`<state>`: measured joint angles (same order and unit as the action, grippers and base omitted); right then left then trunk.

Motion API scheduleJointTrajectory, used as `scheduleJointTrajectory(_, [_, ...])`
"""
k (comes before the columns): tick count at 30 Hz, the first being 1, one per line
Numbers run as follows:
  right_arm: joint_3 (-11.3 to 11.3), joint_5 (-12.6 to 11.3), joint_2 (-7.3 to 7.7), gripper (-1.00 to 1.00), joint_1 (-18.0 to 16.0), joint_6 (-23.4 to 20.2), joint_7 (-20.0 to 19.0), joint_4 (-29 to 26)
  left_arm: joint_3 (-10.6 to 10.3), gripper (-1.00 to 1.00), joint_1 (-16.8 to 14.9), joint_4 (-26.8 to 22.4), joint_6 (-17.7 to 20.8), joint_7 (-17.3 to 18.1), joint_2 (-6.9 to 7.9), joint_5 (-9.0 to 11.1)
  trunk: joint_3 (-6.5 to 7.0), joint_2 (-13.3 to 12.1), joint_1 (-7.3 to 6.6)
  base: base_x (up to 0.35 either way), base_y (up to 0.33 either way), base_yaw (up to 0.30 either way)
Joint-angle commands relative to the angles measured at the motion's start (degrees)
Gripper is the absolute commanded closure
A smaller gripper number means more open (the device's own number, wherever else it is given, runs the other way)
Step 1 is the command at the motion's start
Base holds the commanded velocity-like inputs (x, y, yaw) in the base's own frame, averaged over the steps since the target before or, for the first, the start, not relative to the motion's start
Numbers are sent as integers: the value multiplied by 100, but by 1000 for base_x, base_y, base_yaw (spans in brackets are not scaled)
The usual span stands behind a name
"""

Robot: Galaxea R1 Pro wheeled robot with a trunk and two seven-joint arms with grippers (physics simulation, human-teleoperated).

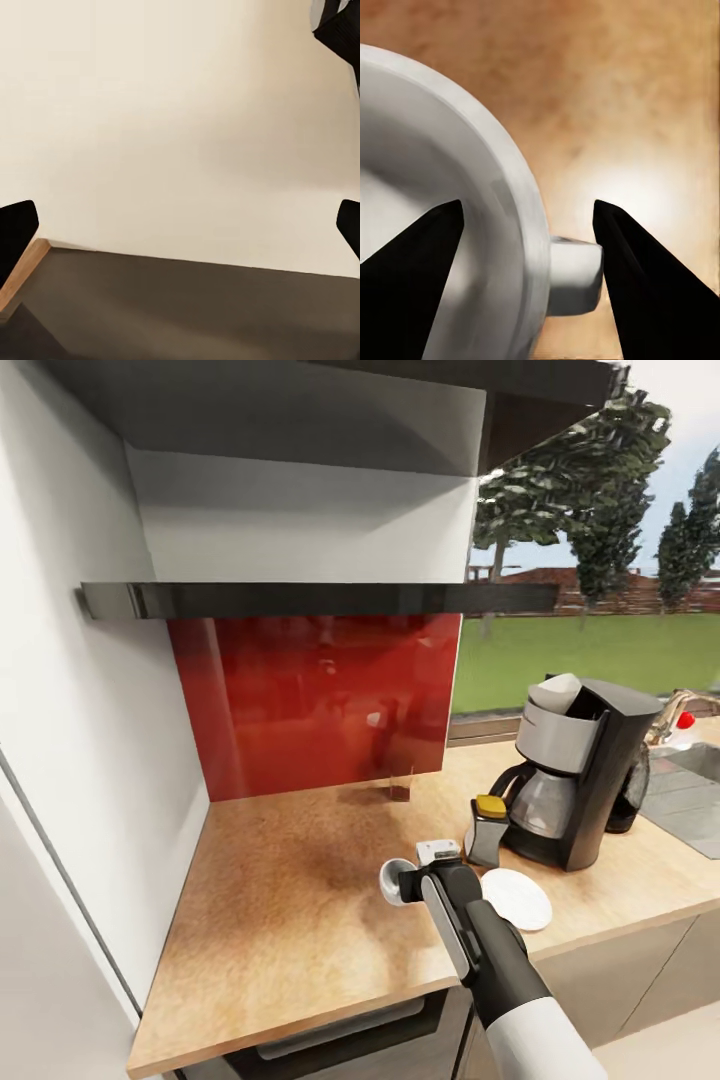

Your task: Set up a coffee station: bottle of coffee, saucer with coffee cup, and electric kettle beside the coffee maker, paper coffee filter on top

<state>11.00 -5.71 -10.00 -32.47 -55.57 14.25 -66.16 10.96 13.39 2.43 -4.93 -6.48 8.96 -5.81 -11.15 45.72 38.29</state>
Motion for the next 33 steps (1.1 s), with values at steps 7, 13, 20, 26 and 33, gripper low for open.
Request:
scheduleJointTrajectory(7, [7, -61, 0, 100, -5, -15, 52, -2, 46, -100, -3, 12, -35, -20, 1, -61, 15, 6, 2, 0, 0, -270])
scheduleJointTrajectory(13, [7, -61, 0, 100, -5, -15, 52, -2, 46, -100, -2, 12, -27, -27, 1, -61, 34, 6, 2, -77, -86, -284])
scheduleJointTrajectory(20, [7, -65, 0, 100, -5, -15, 52, -2, 49, -100, -3, 12, -34, -20, 1, -61, 49, 6, 2, -21, -34, -287])
scheduleJointTrajectory(26, [7, -66, 0, 100, -5, -15, 52, -2, 55, -100, -3, 12, -25, -20, 0, -61, 49, 6, 2, 0, -1, -288])
scheduleJointTrajectory(33, [16, -66, 0, 100, -5, -15, 52, -1, 55, -100, -3, 12, -10, -20, 0, -61, 49, 6, 2, 4, 0, -288])
